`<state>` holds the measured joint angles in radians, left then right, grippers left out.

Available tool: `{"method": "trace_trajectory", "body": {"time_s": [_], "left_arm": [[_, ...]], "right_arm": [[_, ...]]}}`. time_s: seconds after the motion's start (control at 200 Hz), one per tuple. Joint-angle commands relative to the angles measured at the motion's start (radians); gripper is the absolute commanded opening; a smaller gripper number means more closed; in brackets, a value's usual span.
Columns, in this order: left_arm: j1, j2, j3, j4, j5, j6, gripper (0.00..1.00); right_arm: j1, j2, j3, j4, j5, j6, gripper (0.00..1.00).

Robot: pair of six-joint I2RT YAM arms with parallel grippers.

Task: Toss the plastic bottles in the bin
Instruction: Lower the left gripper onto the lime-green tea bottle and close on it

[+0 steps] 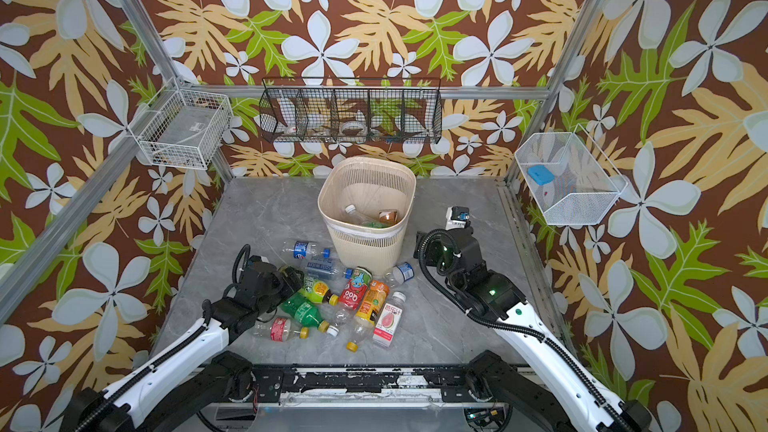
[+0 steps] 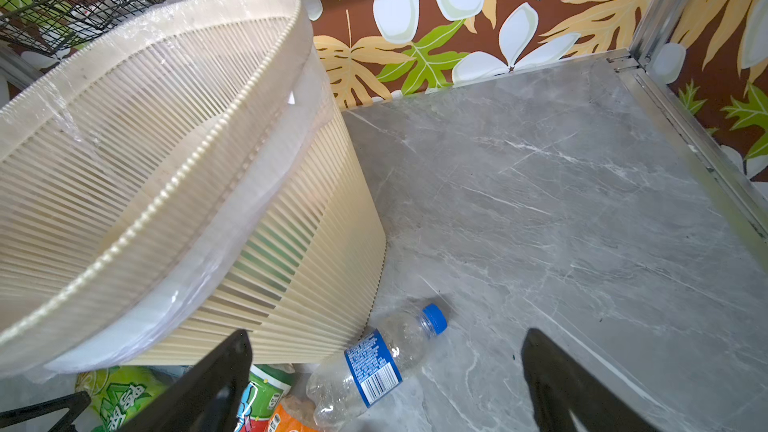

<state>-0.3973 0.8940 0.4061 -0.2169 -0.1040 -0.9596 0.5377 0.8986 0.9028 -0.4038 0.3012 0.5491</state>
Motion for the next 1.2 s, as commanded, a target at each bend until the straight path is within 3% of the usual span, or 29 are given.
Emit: {"method": "trace_trajectory", "body": {"time_s": [0.0, 0.776, 1.191], "left_arm": [[0.007, 0.023, -0.008, 0.054, -0.005, -0.012, 0.91], [0.031, 0.201, -0.023, 0.212, -0.021, -0.071, 0.87], [0.033, 0.198, -0.02, 0.244, -0.023, -0.087, 0.67]], "right_arm": [[0.001, 0.0, -0.005, 0.026, 0.024, -0.004, 1.0], [0.001, -0.033, 0.001, 0.003, 0.081, -0.024, 1.0], [0.001, -0.039, 0.004, 0.0, 0.096, -0.028, 1.0]]}}
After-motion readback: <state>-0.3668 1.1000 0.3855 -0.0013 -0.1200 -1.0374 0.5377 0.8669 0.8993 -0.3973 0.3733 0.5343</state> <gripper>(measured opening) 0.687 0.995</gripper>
